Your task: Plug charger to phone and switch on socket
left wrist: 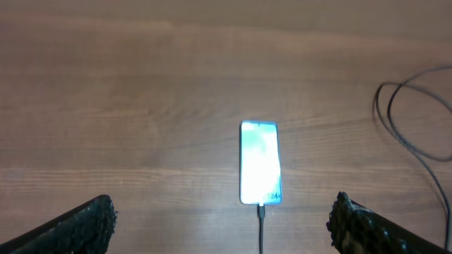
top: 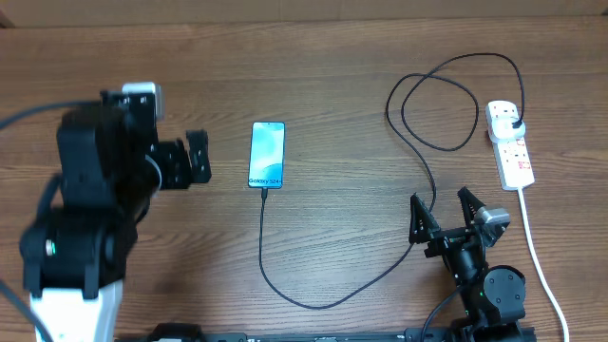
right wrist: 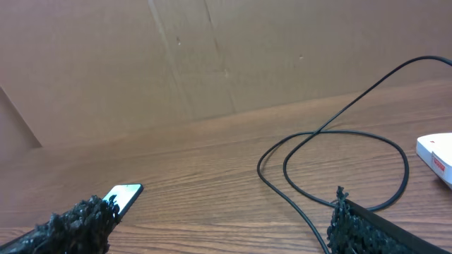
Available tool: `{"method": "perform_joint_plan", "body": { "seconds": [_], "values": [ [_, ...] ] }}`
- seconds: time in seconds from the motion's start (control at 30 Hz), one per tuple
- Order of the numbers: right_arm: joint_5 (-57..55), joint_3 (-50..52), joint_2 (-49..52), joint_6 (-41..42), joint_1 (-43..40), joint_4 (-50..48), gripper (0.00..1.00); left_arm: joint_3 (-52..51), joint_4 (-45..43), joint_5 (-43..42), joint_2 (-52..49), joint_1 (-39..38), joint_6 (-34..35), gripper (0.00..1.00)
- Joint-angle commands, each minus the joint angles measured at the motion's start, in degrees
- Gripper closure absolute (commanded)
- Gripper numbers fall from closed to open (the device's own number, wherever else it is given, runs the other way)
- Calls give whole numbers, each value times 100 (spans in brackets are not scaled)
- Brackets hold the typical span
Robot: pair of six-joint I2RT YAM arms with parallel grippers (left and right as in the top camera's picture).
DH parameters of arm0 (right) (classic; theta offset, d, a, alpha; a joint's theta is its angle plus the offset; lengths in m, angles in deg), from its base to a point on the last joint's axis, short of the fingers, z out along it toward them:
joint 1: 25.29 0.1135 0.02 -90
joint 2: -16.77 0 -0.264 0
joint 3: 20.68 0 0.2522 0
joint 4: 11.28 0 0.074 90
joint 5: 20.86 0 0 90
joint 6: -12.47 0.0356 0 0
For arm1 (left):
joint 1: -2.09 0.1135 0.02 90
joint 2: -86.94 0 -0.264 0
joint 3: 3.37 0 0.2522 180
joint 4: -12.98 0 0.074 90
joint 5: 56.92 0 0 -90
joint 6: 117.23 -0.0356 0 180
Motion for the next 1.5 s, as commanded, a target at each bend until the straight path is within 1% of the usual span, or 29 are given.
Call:
{"method": "perform_joint_plan", "body": {
  "seconds": [0.0, 0.27, 0.57, 0.63, 0.73, 0.87, 1.07, 1.27, 1.47],
  "values": [
    [-50, 59, -68, -7, 48, -39, 0, -813, -535, 129, 767, 4, -94, 0],
    [-50, 61, -68, -7, 48, -39, 0, -2658, -1858, 210, 2205, 4, -129, 0],
    [-50, 61, -68, -7, 48, -39, 0, -4745, -3963, 168, 3672, 4, -111, 0],
    [-50, 61, -68, -7, 48, -39, 0, -5377, -4367, 225, 4186, 4, -341, 0],
    [-50, 61, -68, -7, 48, -39, 0, -5871, -4616, 223, 4586, 4, -824, 0],
    [-50, 59, -68, -7, 48, -39, 0, -6415, -5163, 219, 4992, 4, -1390, 0],
    [-50, 59, -68, -9, 48, -39, 0, -6948, -5742, 208, 5348, 4, -1971, 0],
    [-50, 61, -68, -7, 48, -39, 0, -7361, -5799, 205, 5768, 4, -2275, 0],
    [-50, 61, -68, -7, 48, -39, 0, -7536, -5790, 208, 5947, 4, -2277, 0]
  ]
}}
